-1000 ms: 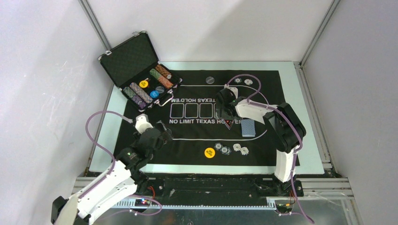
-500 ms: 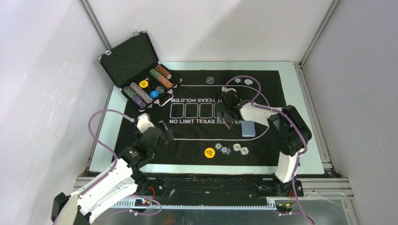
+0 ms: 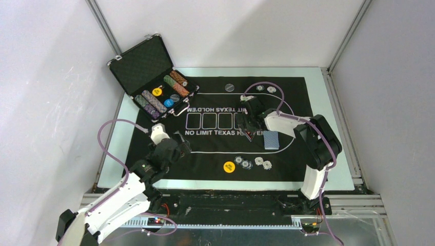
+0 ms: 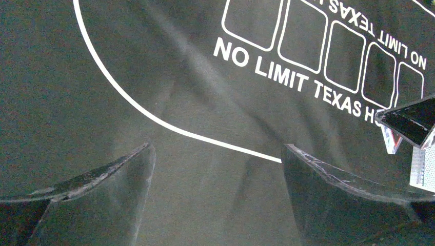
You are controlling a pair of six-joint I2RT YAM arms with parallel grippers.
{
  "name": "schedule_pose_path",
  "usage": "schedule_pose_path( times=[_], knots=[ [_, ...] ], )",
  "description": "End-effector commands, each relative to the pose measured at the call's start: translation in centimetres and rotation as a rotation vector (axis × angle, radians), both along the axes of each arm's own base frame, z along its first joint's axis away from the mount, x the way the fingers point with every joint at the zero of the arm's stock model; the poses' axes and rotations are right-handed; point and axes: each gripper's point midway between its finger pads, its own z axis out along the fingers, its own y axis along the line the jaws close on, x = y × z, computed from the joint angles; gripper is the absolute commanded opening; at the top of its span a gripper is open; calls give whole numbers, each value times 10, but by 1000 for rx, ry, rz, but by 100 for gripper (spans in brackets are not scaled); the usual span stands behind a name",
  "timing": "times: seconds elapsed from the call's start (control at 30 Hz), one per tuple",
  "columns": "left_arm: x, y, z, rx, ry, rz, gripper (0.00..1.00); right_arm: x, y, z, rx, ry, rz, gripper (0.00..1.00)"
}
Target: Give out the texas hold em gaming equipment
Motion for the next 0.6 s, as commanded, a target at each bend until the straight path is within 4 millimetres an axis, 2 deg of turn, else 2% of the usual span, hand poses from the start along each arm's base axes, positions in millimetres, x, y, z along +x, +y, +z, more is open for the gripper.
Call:
schedule_pose_path(
  times=[0.0,0.3,0.57],
  knots=[
    [3,0,3,-1,-22,-3,100,-18,-12,-19,-1,98,68,85],
    [4,-2,3,-5,-25,-11,100,-23,-9,-16,32,118,75,83],
    [4,-2,4,-2,-25,-14,100,-26,-14,-19,-35,110,51,82]
  ],
)
